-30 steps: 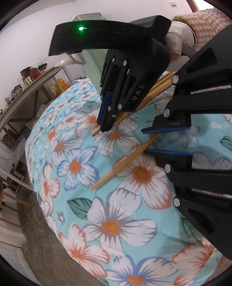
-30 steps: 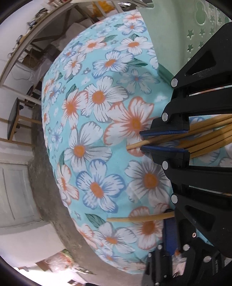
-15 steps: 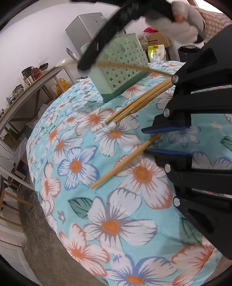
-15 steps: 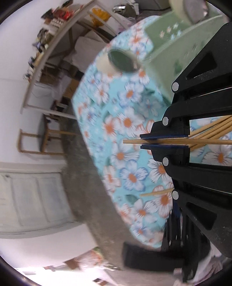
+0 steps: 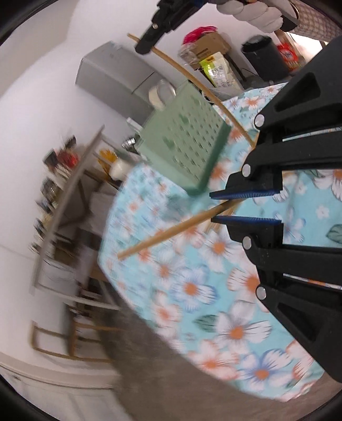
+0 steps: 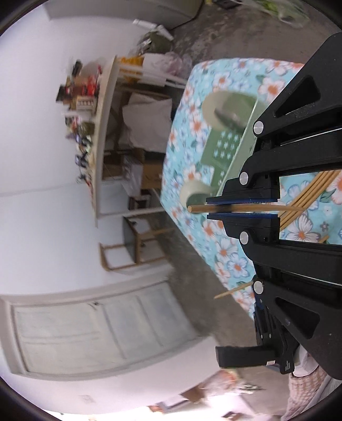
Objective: Organize utensils
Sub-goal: 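Lift the chopsticks with the right tool toward the green holder, then lower the held chopsticks into the green holder with both tools and open them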
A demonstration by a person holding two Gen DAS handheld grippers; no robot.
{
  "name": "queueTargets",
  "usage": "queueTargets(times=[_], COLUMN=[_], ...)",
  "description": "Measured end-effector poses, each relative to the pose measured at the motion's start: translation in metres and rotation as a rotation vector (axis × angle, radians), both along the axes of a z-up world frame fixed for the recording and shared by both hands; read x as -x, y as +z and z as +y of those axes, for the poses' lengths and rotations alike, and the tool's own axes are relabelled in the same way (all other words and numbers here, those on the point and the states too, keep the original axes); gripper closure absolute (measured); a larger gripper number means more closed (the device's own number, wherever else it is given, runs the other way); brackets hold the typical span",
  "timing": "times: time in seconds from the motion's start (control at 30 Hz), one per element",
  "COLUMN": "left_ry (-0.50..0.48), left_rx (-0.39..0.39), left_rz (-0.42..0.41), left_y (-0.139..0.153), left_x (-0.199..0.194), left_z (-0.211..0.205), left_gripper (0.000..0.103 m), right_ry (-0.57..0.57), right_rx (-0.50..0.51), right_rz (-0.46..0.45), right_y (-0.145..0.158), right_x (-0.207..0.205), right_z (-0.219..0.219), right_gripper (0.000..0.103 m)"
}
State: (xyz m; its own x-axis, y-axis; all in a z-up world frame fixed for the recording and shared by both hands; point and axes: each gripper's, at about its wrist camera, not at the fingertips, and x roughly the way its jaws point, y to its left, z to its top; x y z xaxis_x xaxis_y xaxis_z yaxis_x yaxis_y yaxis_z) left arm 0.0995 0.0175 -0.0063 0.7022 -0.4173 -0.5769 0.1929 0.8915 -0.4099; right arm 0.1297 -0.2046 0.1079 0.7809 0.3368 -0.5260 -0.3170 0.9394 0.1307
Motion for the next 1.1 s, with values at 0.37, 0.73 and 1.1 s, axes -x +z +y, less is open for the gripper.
queueTargets(times=[0.37, 0.73, 1.1], left_ry=[-0.129, -0.198, -0.229], left_rx=[-0.023, 0.034, 0.011], left_rz=[-0.264, -0.445, -0.408], left_y=[0.102, 0.176, 0.173], left_x=[0.018, -0.020, -0.095], left_z=[-0.023, -0.055, -0.116], left_gripper=[0.098, 0.098, 0.098], right_ry=[-0.126, -0.185, -0.198], right_rx=[-0.129, -0.301, -0.325], right_rz=[-0.099, -0.075, -0.108], right_y=[0.019, 0.007, 0.023], right_x=[0.039, 0.056, 0.060], right_z=[-0.048, -0.096, -0.118], right_gripper=[0.099, 0.099, 0.099])
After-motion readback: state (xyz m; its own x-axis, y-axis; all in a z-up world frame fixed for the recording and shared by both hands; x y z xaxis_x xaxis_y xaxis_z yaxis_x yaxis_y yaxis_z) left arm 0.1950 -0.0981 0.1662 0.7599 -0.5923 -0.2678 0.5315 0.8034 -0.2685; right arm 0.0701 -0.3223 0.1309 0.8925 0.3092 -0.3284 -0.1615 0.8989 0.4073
